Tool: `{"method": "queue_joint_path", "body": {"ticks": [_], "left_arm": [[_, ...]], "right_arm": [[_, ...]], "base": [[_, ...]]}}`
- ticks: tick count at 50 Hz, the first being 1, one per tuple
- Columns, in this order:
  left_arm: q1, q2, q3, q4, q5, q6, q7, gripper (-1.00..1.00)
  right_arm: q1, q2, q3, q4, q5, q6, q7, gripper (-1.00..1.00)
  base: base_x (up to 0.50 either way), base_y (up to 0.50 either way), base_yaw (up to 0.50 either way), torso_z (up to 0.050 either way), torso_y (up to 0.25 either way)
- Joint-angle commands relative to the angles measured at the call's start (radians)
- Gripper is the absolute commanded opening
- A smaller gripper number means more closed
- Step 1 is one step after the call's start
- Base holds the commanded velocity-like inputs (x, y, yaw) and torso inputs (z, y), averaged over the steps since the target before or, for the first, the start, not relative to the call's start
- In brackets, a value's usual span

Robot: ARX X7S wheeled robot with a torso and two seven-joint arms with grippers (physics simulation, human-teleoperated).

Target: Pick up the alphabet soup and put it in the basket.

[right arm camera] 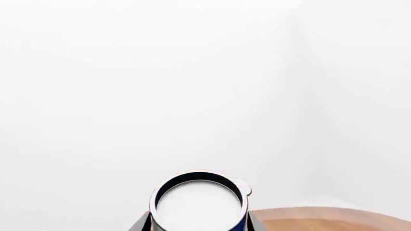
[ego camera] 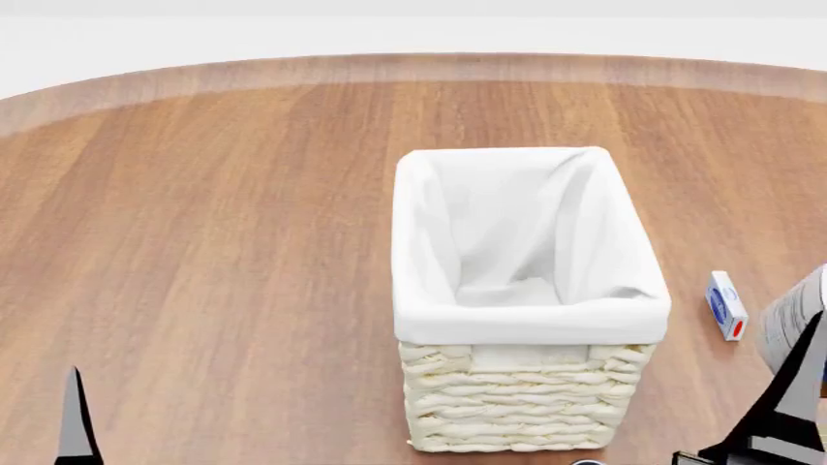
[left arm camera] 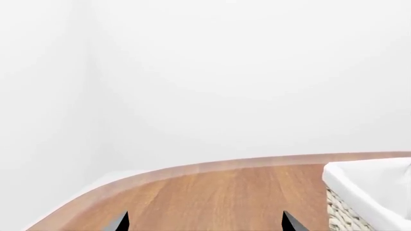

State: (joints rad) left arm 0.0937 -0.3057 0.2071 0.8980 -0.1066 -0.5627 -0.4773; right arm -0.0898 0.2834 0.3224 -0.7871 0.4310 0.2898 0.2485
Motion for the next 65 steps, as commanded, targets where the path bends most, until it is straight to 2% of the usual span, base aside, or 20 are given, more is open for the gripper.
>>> {"method": "queue_joint_path", "body": {"ticks": [1, 5, 7, 10, 11, 16, 21, 26, 42, 48, 52, 65], "left_arm": [[-0.003, -0.003, 0.006, -0.003, -0.003, 0.000, -0.005, 1.00], [-0.004, -0.004, -0.001, -0.005, -0.008, 0.000, -0.007, 1.00], [-0.003, -0.006, -0.001, 0.000, -0.007, -0.003, -0.010, 1.00], [-0.003, -0.008, 0.000, -0.002, -0.002, -0.003, -0.013, 1.00], [-0.002, -0.010, -0.005, -0.002, -0.004, -0.002, -0.014, 1.00], [0.002, -0.013, -0.003, 0.007, -0.003, -0.002, -0.018, 1.00], [0.005, -0.015, -0.007, 0.005, -0.008, 0.007, -0.019, 1.00], [0.004, -0.016, -0.007, -0.005, -0.009, 0.013, -0.020, 1.00], [0.000, -0.020, -0.001, -0.021, -0.014, 0.017, -0.024, 1.00], [0.000, -0.021, -0.002, -0.023, -0.017, 0.018, -0.027, 1.00], [-0.003, -0.023, 0.000, -0.015, -0.018, 0.009, -0.029, 1.00], [-0.009, -0.026, 0.002, -0.023, -0.025, 0.005, -0.032, 1.00]], "right_arm": [[0.272, 0.091, -0.112, -0.101, 0.043, 0.264, 0.071, -1.00], [0.387, 0.103, -0.172, -0.083, 0.061, 0.327, 0.079, -1.00], [0.495, 0.103, -0.229, -0.046, 0.056, 0.353, 0.075, -1.00], [0.553, 0.104, -0.262, -0.020, 0.067, 0.383, 0.067, -1.00], [0.635, 0.099, -0.320, 0.039, 0.043, 0.385, 0.050, -1.00], [0.765, 0.058, -0.383, 0.160, 0.052, 0.393, 0.018, -1.00], [0.923, 0.005, -0.489, 0.395, -0.023, 0.316, -0.038, -1.00], [1.018, -0.039, -0.534, 0.601, -0.073, 0.235, -0.070, -1.00], [1.264, -0.142, -0.550, 1.314, -0.160, -0.058, -0.134, -1.00], [1.408, -0.184, -0.551, 1.683, -0.190, -0.220, -0.166, -1.00], [1.558, -0.227, -0.555, 2.053, -0.210, -0.383, -0.207, -1.00], [1.606, -0.245, -0.458, 2.096, -0.355, -0.144, -0.227, -1.00]], "base": [[0.00, 0.00, 0.00, 0.000, 0.000], [0.00, 0.00, 0.00, 0.000, 0.000], [0.00, 0.00, 0.00, 0.000, 0.000], [0.00, 0.00, 0.00, 0.000, 0.000], [0.00, 0.00, 0.00, 0.000, 0.000], [0.00, 0.00, 0.00, 0.000, 0.000], [0.00, 0.00, 0.00, 0.000, 0.002], [0.00, 0.00, 0.00, 0.000, 0.000], [0.00, 0.00, 0.00, 0.000, 0.001], [0.00, 0.00, 0.00, 0.000, 0.002], [0.00, 0.00, 0.00, 0.000, 0.000], [0.00, 0.00, 0.00, 0.000, 0.001]]}}
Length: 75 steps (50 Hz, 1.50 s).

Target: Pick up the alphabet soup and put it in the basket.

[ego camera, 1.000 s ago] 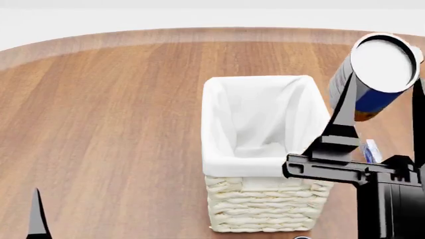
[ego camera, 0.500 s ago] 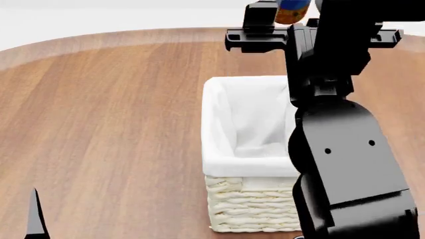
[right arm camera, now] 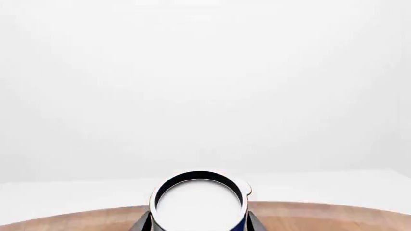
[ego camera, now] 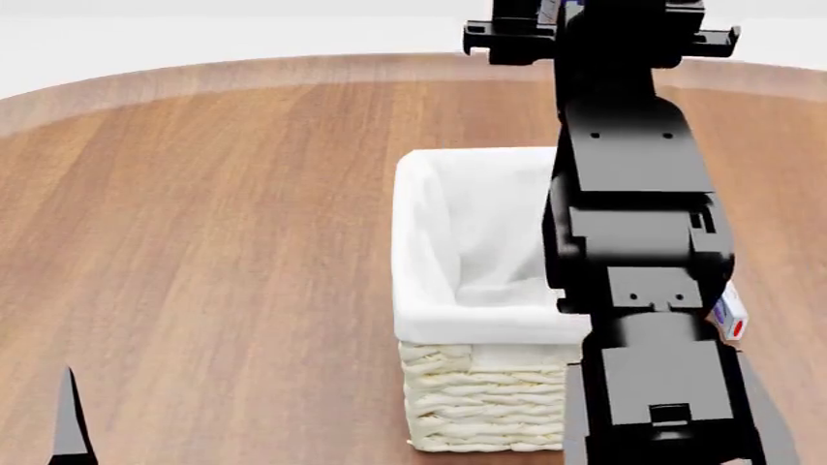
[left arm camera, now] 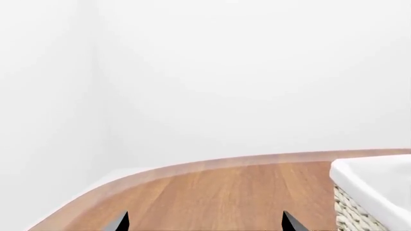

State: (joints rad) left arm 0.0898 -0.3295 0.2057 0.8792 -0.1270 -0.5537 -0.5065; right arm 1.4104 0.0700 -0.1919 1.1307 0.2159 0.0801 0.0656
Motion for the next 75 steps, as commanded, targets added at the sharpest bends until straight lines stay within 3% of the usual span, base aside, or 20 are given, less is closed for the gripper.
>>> {"method": "queue_joint_path", "body": {"ticks": [1, 12, 32, 75], "left_arm": [[-0.006, -0.003, 0.005, -0.005, -0.004, -0.005, -0.003, 1.00], [-0.011, -0.004, 0.017, -0.016, -0.006, -0.002, -0.003, 1.00], [-0.014, -0.007, 0.024, -0.031, -0.013, 0.005, -0.007, 1.00], [-0.016, -0.017, 0.036, -0.055, -0.019, 0.022, -0.020, 1.00]], "right_arm": [[0.109, -0.033, 0.062, 0.178, -0.149, 0.085, -0.054, -1.00], [0.130, -0.054, 0.034, 0.178, -0.204, 0.258, -0.250, -1.00], [0.113, -0.045, 0.177, 0.178, -0.206, 0.377, -0.198, -1.00], [-0.013, -0.035, 0.158, 0.178, -0.211, 0.402, -0.201, -1.00]], "base": [[0.00, 0.00, 0.00, 0.000, 0.000], [0.00, 0.00, 0.00, 0.000, 0.001], [0.00, 0.00, 0.00, 0.000, 0.001], [0.00, 0.00, 0.00, 0.000, 0.000]]}}
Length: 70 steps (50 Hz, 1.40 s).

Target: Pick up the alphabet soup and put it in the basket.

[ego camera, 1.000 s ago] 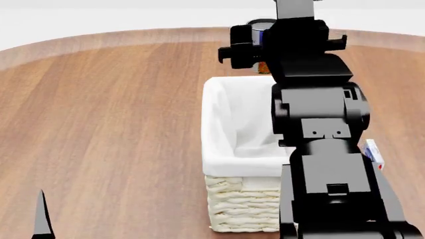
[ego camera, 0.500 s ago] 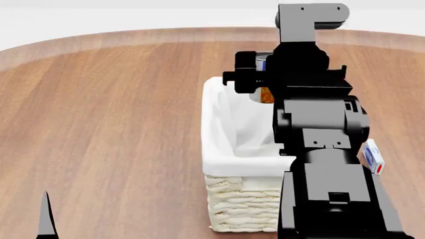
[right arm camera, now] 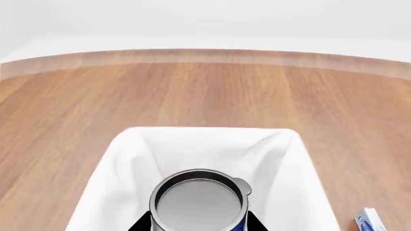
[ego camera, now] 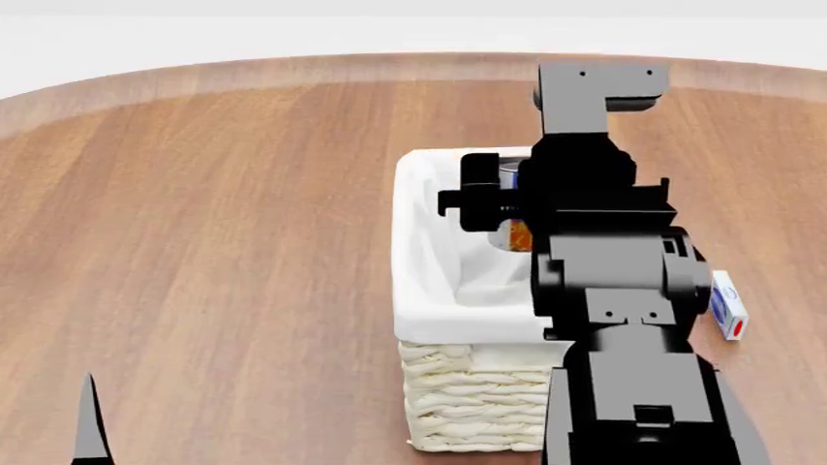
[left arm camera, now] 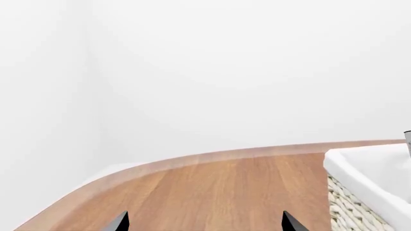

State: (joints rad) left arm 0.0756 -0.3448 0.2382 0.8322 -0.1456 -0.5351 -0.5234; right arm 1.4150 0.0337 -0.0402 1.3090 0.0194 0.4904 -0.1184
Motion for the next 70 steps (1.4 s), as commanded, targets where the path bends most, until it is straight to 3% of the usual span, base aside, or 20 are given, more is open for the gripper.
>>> {"method": "queue_joint_path", "body": {"ticks": [1, 30, 31, 45, 52, 70], "left_arm": [[-0.002, -0.002, 0.004, -0.006, -0.001, 0.003, -0.004, 1.00], [-0.003, -0.009, 0.004, -0.012, -0.011, 0.007, -0.012, 1.00], [-0.003, -0.009, 0.005, -0.013, -0.010, 0.008, -0.013, 1.00], [-0.006, -0.013, 0.008, -0.010, -0.010, 0.006, -0.019, 1.00], [-0.006, -0.014, 0.010, -0.013, -0.012, 0.007, -0.020, 1.00], [-0.008, -0.019, 0.013, -0.014, -0.016, 0.009, -0.026, 1.00]], "right_arm": [[-0.021, 0.001, 0.007, 0.000, -0.015, -0.008, -0.018, -1.00], [-0.057, 0.002, 0.021, 0.000, -0.016, -0.011, -0.013, -1.00], [-0.056, 0.002, 0.022, 0.000, -0.016, -0.010, -0.010, 1.00], [-0.048, 0.001, 0.026, 0.000, -0.016, -0.018, -0.010, 1.00], [-0.038, -0.005, 0.082, 0.000, 0.001, -0.371, 0.002, 1.00], [0.009, -0.012, 0.127, 0.000, -0.005, -0.455, -0.026, 1.00]], "base": [[0.00, 0.00, 0.00, 0.000, 0.000], [0.00, 0.00, 0.00, 0.000, 0.001], [0.00, 0.00, 0.00, 0.000, 0.000], [0.00, 0.00, 0.00, 0.000, 0.000], [0.00, 0.00, 0.00, 0.000, 0.000], [0.00, 0.00, 0.00, 0.000, 0.000]]}}
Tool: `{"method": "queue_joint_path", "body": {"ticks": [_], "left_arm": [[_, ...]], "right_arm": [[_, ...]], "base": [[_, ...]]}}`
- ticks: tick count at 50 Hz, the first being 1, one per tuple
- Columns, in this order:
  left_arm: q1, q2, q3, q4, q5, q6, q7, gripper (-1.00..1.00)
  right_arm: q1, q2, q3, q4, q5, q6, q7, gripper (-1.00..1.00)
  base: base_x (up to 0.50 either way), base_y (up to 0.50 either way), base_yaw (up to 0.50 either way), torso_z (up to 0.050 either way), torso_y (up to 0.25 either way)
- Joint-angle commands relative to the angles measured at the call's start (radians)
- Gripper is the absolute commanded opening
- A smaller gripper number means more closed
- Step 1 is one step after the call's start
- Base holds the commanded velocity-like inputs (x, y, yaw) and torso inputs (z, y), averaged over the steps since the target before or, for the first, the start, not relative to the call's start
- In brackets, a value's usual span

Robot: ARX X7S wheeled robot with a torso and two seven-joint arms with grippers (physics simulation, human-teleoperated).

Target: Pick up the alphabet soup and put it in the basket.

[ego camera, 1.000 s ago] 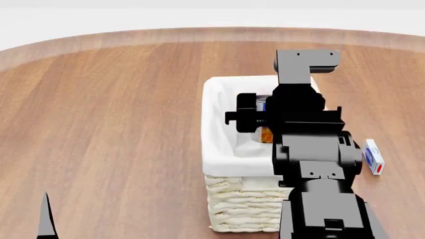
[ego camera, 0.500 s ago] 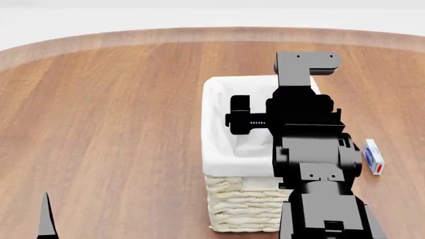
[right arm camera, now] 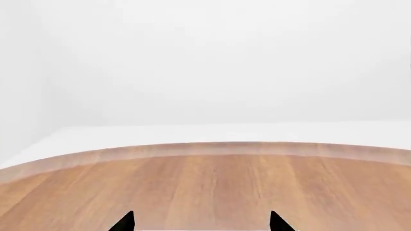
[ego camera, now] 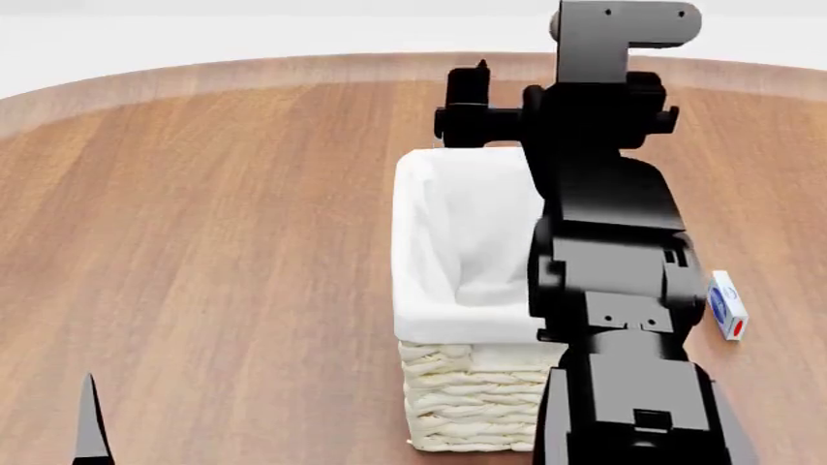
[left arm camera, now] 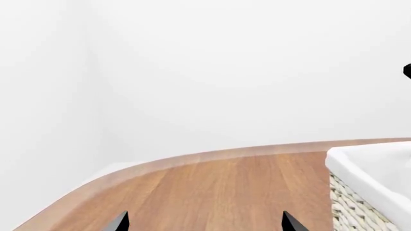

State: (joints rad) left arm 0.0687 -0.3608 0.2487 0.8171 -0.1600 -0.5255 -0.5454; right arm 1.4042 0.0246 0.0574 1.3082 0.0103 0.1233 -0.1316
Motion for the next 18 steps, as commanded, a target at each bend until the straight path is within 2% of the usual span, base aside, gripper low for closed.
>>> {"method": "queue_joint_path", "body": {"ticks": [1, 13, 15, 18], "left_arm": [[-0.001, -0.003, 0.002, 0.001, -0.002, -0.001, -0.004, 1.00], [-0.001, -0.006, 0.008, 0.006, 0.001, -0.004, -0.011, 1.00], [-0.001, -0.006, 0.008, 0.007, 0.001, -0.004, -0.012, 1.00], [-0.001, -0.007, 0.007, 0.008, 0.000, -0.005, -0.013, 1.00]], "right_arm": [[0.027, -0.004, 0.033, 0.001, 0.008, -0.095, -0.036, 1.00], [0.092, -0.001, 0.031, -0.006, -0.001, -0.251, -0.044, 1.00], [0.026, -0.006, 0.028, -0.189, 0.004, -0.161, -0.042, 1.00], [-0.136, -0.010, 0.027, -0.638, 0.033, 0.064, -0.024, 1.00]], "base": [[0.00, 0.00, 0.00, 0.000, 0.000], [0.00, 0.00, 0.00, 0.000, 0.000], [0.00, 0.00, 0.00, 0.000, 0.000], [0.00, 0.00, 0.00, 0.000, 0.000]]}}
